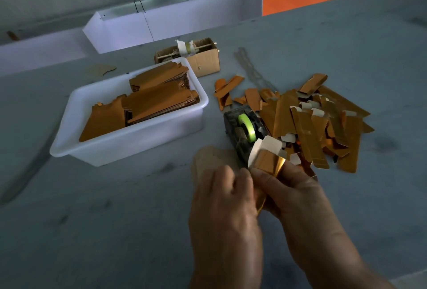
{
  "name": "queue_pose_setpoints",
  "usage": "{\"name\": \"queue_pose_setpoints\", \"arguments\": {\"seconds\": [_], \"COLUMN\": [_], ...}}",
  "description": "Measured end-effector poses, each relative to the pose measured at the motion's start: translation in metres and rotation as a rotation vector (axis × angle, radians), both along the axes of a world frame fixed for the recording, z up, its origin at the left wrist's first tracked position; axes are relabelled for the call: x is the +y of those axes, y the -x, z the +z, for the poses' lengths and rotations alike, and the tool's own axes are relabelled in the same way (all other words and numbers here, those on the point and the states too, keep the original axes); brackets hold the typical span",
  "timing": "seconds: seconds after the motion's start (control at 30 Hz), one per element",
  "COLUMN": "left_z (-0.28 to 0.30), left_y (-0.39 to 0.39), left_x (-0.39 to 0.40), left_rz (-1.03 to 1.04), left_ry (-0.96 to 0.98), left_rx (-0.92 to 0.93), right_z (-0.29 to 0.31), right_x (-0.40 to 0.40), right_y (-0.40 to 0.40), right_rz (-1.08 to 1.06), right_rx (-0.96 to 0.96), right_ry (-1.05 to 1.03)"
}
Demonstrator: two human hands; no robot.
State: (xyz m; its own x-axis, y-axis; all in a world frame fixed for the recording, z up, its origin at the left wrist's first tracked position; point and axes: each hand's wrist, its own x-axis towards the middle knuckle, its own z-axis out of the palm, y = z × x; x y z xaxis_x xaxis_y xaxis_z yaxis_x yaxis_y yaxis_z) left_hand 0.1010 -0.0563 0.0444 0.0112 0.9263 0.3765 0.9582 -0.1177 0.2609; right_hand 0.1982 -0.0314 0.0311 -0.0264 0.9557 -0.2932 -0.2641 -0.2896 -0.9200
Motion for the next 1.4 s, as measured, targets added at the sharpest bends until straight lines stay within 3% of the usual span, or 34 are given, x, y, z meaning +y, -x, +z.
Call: {"name": "queue_pose_setpoints", "arguments": {"seconds": [0.1,0.17,0.27,0.37,0.4,0.47,0.57,0.7,0.8,0.93,1.0,1.2,1.4], "left_z": [-0.004,-0.007,-0.010,-0.011,-0.012,-0.005,-0.005,0.001,0.003,0.004,0.004,0.002,-0.001], "left_y": [-0.013,-0.019,-0.020,-0.014,-0.009,0.004,0.022,0.032,0.030,0.041,0.048,0.043,0.017], "left_x": [-0.006,-0.010,-0.012,-0.014,-0.014,-0.010,0.000,0.005,0.007,0.019,0.022,0.022,0.022], "left_rz": [0.041,0.006,0.022,0.021,-0.019,0.025,0.119,0.081,0.064,0.244,0.306,0.323,0.239], "left_ry": [0.009,0.150,0.216,0.164,0.128,0.123,0.442,0.660,0.589,0.264,0.198,0.226,0.318], "left_rx": [0.175,0.159,0.121,0.028,-0.076,-0.461,-1.100,-1.357,-1.433,-1.493,-1.520,-1.453,-1.436], "right_z": [0.000,0.000,0.000,-0.002,-0.002,0.000,0.004,0.004,0.010,0.015,0.013,0.003,0.000], "right_x": [-0.003,-0.006,-0.008,-0.006,-0.005,-0.005,-0.004,-0.001,0.006,0.028,0.039,0.055,0.057], "right_y": [0.001,0.002,0.004,0.004,0.004,0.005,0.006,0.003,-0.009,-0.041,-0.052,-0.047,-0.038], "right_rz": [-0.033,-0.021,0.001,-0.036,-0.033,-0.010,-0.008,0.028,0.067,-0.119,-0.117,0.166,0.197], "right_rx": [-0.009,-0.028,-0.081,-0.104,-0.079,-0.019,0.003,-0.052,-0.163,-0.422,-0.559,-0.865,-0.831], "right_ry": [0.001,0.008,0.014,0.009,0.010,0.007,0.005,-0.021,-0.058,-0.148,-0.177,-0.287,-0.235]}}
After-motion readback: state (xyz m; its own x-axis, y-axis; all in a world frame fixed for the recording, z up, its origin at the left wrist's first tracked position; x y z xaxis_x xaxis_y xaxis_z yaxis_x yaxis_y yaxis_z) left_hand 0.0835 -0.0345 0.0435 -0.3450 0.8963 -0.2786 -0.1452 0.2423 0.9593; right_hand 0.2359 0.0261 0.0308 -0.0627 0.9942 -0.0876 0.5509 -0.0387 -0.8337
